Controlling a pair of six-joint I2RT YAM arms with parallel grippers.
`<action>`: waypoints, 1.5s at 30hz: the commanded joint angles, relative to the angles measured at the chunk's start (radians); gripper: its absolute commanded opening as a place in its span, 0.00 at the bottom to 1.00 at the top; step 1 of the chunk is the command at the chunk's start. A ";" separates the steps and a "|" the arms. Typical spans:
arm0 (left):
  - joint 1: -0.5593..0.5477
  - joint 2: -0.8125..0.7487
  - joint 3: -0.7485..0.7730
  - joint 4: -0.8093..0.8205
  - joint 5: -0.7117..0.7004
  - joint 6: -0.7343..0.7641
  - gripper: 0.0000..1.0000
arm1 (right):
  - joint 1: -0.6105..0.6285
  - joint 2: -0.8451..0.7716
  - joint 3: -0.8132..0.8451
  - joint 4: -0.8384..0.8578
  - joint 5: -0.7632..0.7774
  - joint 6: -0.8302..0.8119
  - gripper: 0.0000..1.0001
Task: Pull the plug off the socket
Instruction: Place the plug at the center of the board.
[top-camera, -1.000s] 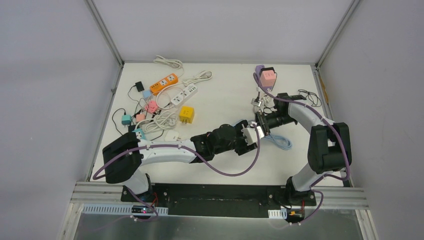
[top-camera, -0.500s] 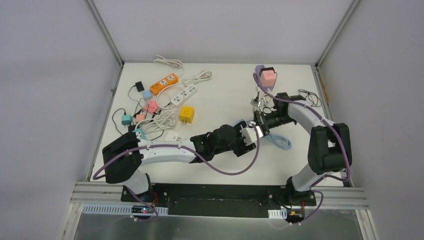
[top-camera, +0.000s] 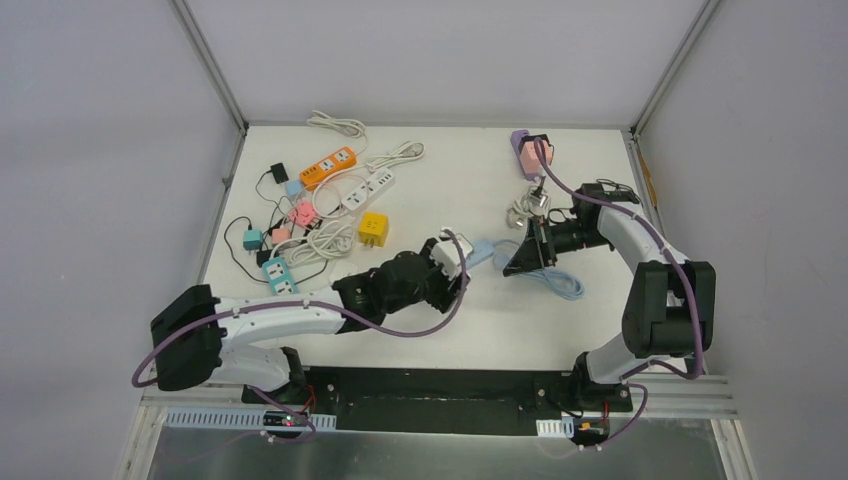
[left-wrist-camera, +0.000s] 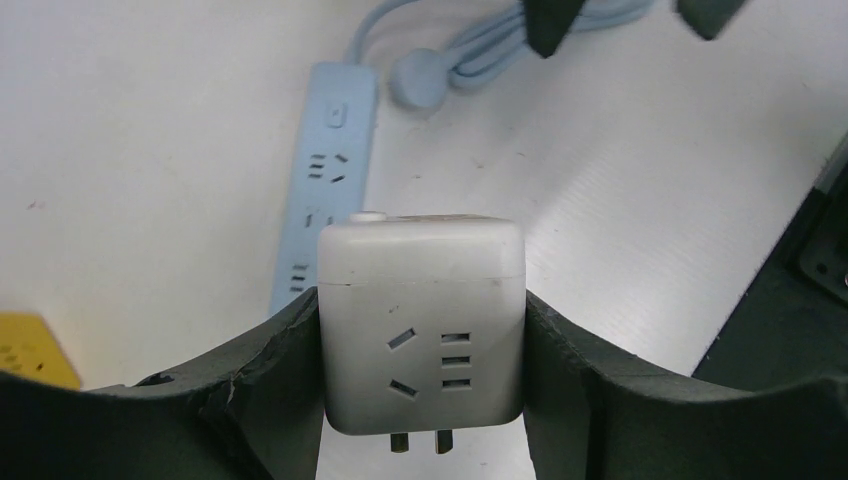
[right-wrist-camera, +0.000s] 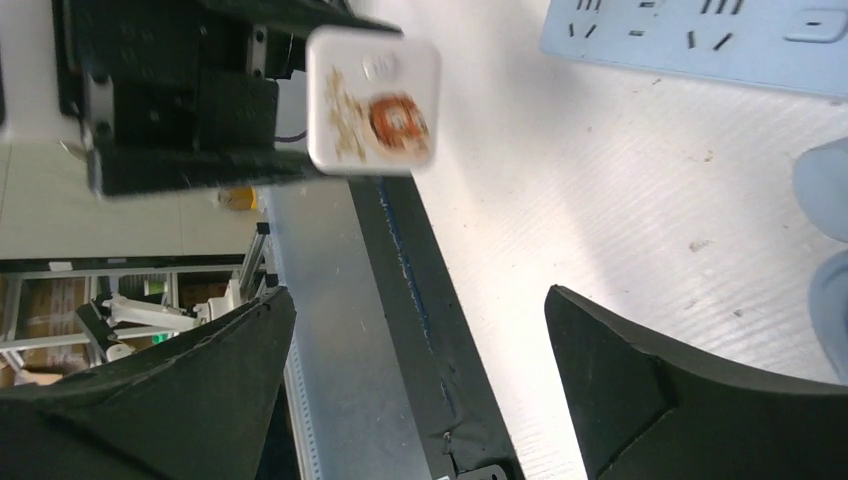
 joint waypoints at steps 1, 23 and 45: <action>0.063 -0.123 -0.006 -0.128 -0.126 -0.206 0.00 | -0.052 -0.050 0.006 -0.007 -0.004 -0.048 1.00; 0.509 -0.121 -0.043 -0.470 -0.190 -0.513 0.00 | -0.183 -0.104 -0.055 0.103 -0.007 0.034 1.00; 0.572 0.155 0.042 -0.427 -0.146 -0.632 0.39 | -0.208 -0.091 -0.073 0.121 -0.016 0.027 1.00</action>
